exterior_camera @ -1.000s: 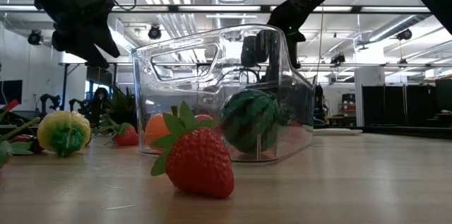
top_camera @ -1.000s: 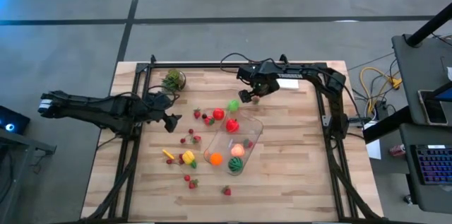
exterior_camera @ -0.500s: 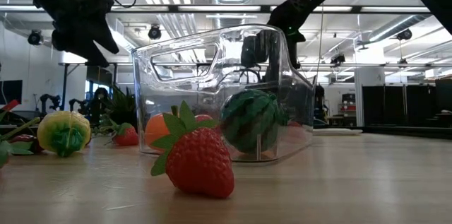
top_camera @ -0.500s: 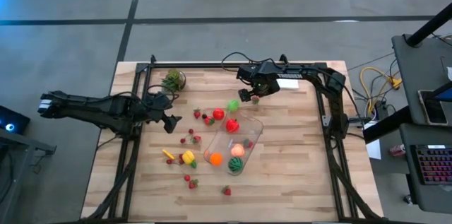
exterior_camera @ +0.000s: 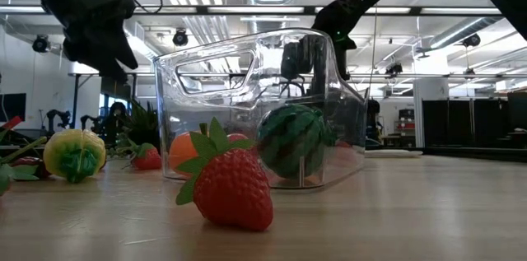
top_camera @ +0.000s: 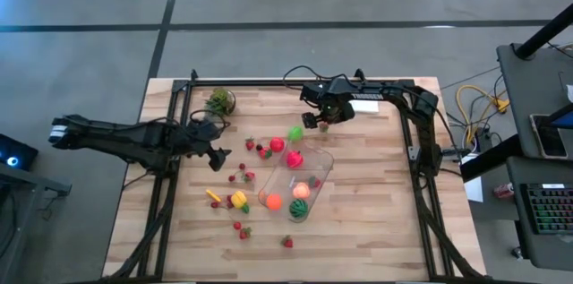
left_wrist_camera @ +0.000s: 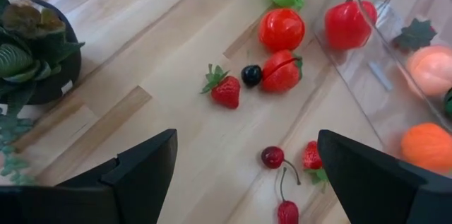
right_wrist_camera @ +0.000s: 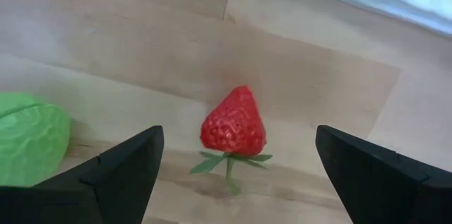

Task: Pick and placing Produce into tupperware
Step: Put the red cherry into the transparent bin, then put the red strawberry into the transparent bin

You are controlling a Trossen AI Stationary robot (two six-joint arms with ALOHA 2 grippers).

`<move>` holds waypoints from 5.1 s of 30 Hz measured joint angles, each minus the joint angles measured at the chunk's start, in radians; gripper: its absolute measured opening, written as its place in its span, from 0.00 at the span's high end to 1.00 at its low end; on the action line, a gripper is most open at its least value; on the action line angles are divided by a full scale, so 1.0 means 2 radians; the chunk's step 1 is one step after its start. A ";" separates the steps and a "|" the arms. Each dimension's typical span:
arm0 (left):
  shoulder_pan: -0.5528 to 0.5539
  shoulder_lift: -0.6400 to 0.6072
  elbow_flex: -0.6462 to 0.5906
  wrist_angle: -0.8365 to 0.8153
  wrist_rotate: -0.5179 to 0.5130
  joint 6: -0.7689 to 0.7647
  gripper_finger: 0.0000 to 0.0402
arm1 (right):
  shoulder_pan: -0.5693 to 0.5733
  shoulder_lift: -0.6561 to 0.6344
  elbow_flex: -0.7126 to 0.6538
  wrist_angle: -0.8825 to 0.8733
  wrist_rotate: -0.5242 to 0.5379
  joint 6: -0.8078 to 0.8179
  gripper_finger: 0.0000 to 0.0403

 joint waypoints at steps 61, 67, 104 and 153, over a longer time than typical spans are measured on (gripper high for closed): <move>-0.073 0.330 0.013 0.064 0.139 -0.075 0.65 | 0.073 -0.147 0.000 -0.048 0.060 -0.079 0.10; -0.072 0.318 0.011 0.072 0.119 -0.074 0.71 | 0.073 -0.147 0.000 -0.048 0.069 -0.079 0.10; -0.072 0.305 0.203 0.030 0.057 0.054 0.86 | 0.095 -0.246 -0.001 -0.063 0.135 -0.004 0.10; -0.023 0.062 0.175 -0.026 -0.005 -0.023 0.42 | 0.015 -0.115 -0.040 0.008 0.002 -0.041 0.10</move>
